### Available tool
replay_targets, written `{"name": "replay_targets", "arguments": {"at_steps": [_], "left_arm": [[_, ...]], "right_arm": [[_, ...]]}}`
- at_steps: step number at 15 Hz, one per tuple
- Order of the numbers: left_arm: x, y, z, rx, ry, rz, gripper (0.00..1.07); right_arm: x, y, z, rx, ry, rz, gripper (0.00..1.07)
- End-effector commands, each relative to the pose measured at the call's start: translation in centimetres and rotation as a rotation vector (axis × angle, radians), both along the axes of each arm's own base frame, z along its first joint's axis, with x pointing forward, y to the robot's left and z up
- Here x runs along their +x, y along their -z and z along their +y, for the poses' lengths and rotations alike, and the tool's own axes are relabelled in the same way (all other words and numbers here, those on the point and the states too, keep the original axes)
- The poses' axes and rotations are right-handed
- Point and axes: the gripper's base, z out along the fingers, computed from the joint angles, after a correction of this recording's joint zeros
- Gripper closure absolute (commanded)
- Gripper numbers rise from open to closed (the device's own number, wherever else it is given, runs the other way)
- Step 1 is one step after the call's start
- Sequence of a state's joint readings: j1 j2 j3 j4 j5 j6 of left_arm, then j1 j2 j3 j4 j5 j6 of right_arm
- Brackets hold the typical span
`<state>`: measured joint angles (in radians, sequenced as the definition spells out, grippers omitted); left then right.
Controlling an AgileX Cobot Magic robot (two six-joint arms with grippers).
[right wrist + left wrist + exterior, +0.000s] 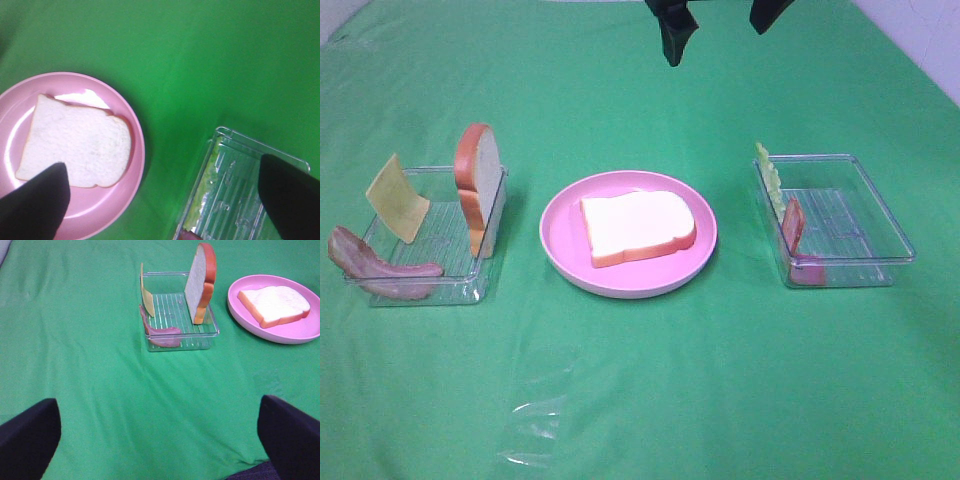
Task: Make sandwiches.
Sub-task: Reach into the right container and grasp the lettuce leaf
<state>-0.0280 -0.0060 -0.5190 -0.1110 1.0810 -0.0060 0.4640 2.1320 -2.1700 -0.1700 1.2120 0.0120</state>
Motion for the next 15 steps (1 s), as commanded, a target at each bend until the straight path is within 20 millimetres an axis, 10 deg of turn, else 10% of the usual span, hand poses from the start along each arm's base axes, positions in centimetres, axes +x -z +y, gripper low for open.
{"name": "replay_targets", "arguments": {"at_steps": [1, 6, 15], "left_arm": [[-0.2, 0.0, 0.0, -0.006, -0.003, -0.018, 0.07], [-0.2, 0.0, 0.0, -0.006, -0.003, -0.018, 0.07], [-0.2, 0.0, 0.0, -0.006, -0.003, -0.018, 0.07]], "right_arm": [[-0.2, 1.1, -2.9, -0.059, 0.09, 0.135, 0.09], [1.0, 7.0, -7.9, -0.058, 0.219, 0.241, 0.09], [2.5, 11.4, -7.2, 0.03, 0.257, 0.275, 0.09]]}}
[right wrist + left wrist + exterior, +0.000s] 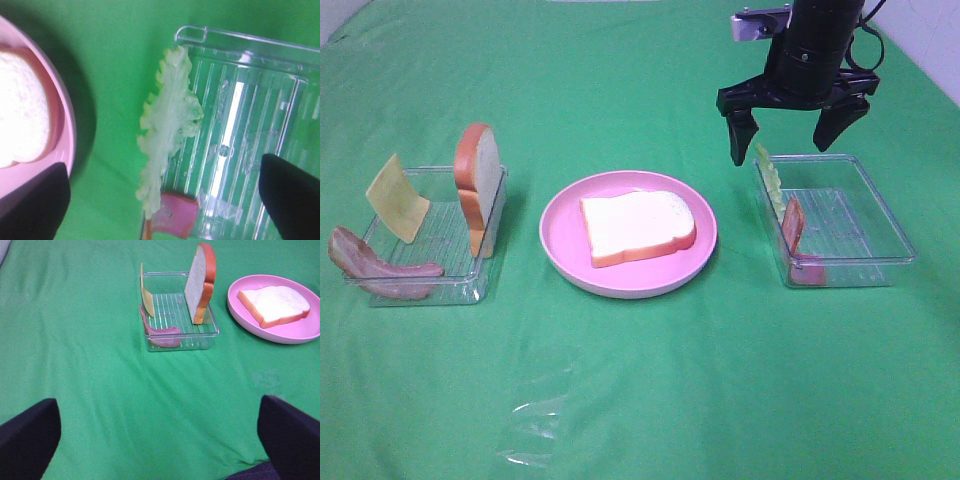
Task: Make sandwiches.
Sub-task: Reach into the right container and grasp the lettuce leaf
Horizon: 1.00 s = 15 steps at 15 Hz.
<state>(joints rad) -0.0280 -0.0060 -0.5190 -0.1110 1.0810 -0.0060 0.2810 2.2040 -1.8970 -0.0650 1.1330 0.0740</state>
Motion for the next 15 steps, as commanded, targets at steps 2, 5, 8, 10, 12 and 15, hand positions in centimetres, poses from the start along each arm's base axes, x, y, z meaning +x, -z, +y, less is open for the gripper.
{"name": "replay_targets", "arguments": {"at_steps": [2, 5, 8, 10, 12, 15], "left_arm": [[-0.2, 0.0, 0.0, -0.006, -0.003, -0.018, 0.07], [-0.2, 0.0, 0.0, -0.006, -0.003, -0.018, 0.07], [-0.2, 0.0, 0.0, -0.006, -0.003, -0.018, 0.07], [-0.2, 0.0, 0.0, -0.006, -0.003, -0.018, 0.07], [-0.2, 0.0, 0.0, -0.006, -0.003, -0.018, 0.07], [-0.2, 0.0, 0.0, -0.006, -0.003, -0.018, 0.07]], "right_arm": [[0.7, 2.7, 0.1, -0.001, 0.045, 0.014, 0.09], [1.0, 4.1, 0.1, -0.007, 0.087, 0.028, 0.1], [1.1, 4.0, 0.1, -0.009, 0.105, 0.019, 0.1], [1.0, 4.1, 0.1, -0.01, 0.105, 0.021, 0.12], [1.0, 4.1, 0.0, -0.016, 0.104, 0.024, 0.18], [0.9, 4.1, 0.0, -0.02, 0.105, 0.032, 0.44]]}}
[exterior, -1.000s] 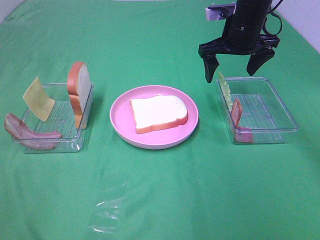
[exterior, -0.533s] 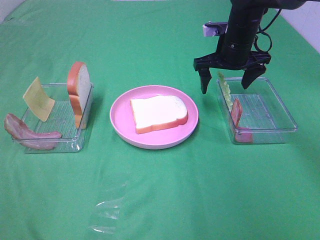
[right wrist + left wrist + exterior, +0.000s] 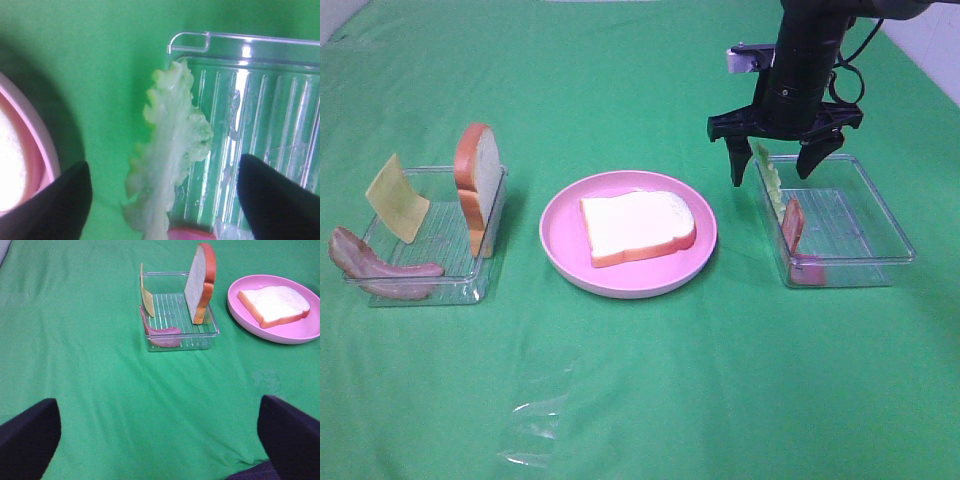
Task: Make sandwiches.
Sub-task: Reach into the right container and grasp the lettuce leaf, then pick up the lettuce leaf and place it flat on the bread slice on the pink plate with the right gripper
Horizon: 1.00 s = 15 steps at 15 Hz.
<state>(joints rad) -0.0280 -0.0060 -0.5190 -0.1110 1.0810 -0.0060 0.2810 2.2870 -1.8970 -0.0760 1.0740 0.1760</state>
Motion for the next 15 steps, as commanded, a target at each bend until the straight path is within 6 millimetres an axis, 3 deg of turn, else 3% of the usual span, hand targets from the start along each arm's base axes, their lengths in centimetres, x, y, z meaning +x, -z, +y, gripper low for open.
{"name": "replay_targets", "arguments": {"at_steps": [1, 3, 4, 5, 12, 15], "left_arm": [[-0.2, 0.0, 0.0, -0.006, -0.003, -0.018, 0.07], [-0.2, 0.0, 0.0, -0.006, -0.003, -0.018, 0.07], [-0.2, 0.0, 0.0, -0.006, -0.003, -0.018, 0.07], [-0.2, 0.0, 0.0, -0.006, -0.003, -0.018, 0.07], [-0.2, 0.0, 0.0, -0.006, -0.003, -0.018, 0.07], [-0.2, 0.0, 0.0, -0.006, -0.003, -0.018, 0.07]], "right_arm": [[-0.1, 0.3, -0.2, -0.017, 0.01, 0.015, 0.5], [-0.1, 0.3, -0.2, -0.017, 0.01, 0.015, 0.7], [-0.1, 0.3, -0.2, -0.017, 0.01, 0.017, 0.96], [-0.1, 0.3, -0.3, -0.018, 0.006, 0.018, 1.07], [-0.1, 0.2, -0.3, -0.023, -0.037, 0.021, 1.07], [-0.1, -1.1, -0.3, -0.032, -0.054, 0.041, 1.07]]}}
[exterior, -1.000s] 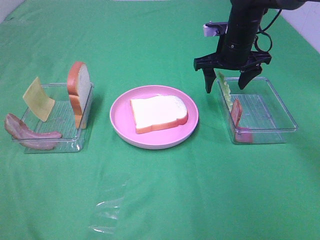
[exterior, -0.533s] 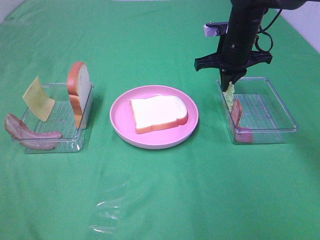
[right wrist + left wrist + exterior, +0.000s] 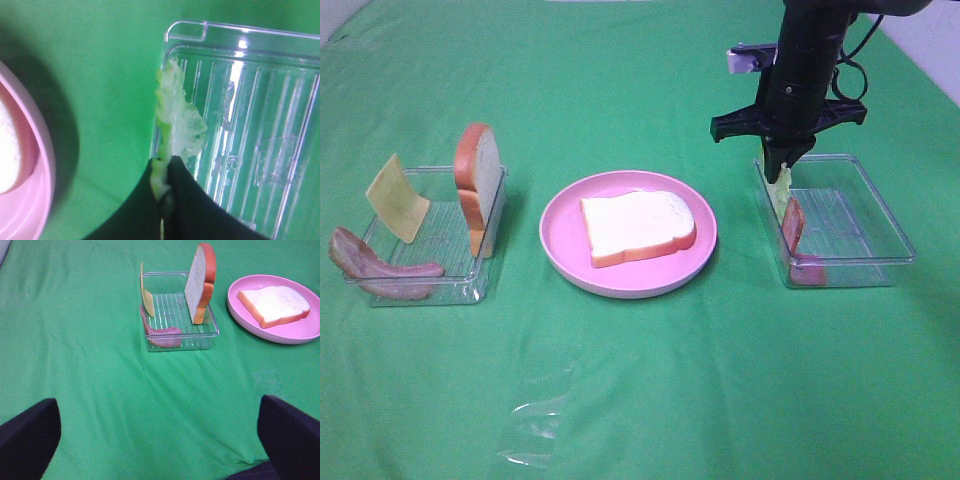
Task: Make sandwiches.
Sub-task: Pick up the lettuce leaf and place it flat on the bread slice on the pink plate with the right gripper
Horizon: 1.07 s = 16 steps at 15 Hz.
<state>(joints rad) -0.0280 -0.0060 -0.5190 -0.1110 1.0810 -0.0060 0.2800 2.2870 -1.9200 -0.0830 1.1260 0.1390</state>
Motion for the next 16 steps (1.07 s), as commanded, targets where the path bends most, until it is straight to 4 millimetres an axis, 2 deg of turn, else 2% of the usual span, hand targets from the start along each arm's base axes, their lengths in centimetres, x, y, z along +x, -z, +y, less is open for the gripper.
{"name": "replay_targets", "arguments": {"at_steps": [1, 6, 7, 11, 12, 16], "left_arm": [[-0.2, 0.0, 0.0, -0.006, -0.003, -0.018, 0.07], [-0.2, 0.0, 0.0, -0.006, -0.003, -0.018, 0.07], [-0.2, 0.0, 0.0, -0.006, -0.003, -0.018, 0.07], [-0.2, 0.0, 0.0, -0.006, -0.003, -0.018, 0.07], [-0.2, 0.0, 0.0, -0.006, -0.003, -0.018, 0.07], [-0.2, 0.0, 0.0, -0.006, -0.003, -0.018, 0.07]], "right_arm": [[0.1, -1.3, -0.1, -0.014, -0.025, 0.015, 1.07], [-0.5, -6.0, -0.6, -0.036, -0.033, -0.022, 1.07], [-0.7, -6.4, -0.6, -0.036, -0.033, -0.024, 1.07], [-2.3, -11.1, -1.0, -0.015, -0.04, -0.099, 1.07], [-2.9, -12.9, -1.2, -0.005, -0.042, -0.139, 1.07], [-3.4, -13.9, -1.2, 0.012, -0.043, -0.159, 1.07]]}}
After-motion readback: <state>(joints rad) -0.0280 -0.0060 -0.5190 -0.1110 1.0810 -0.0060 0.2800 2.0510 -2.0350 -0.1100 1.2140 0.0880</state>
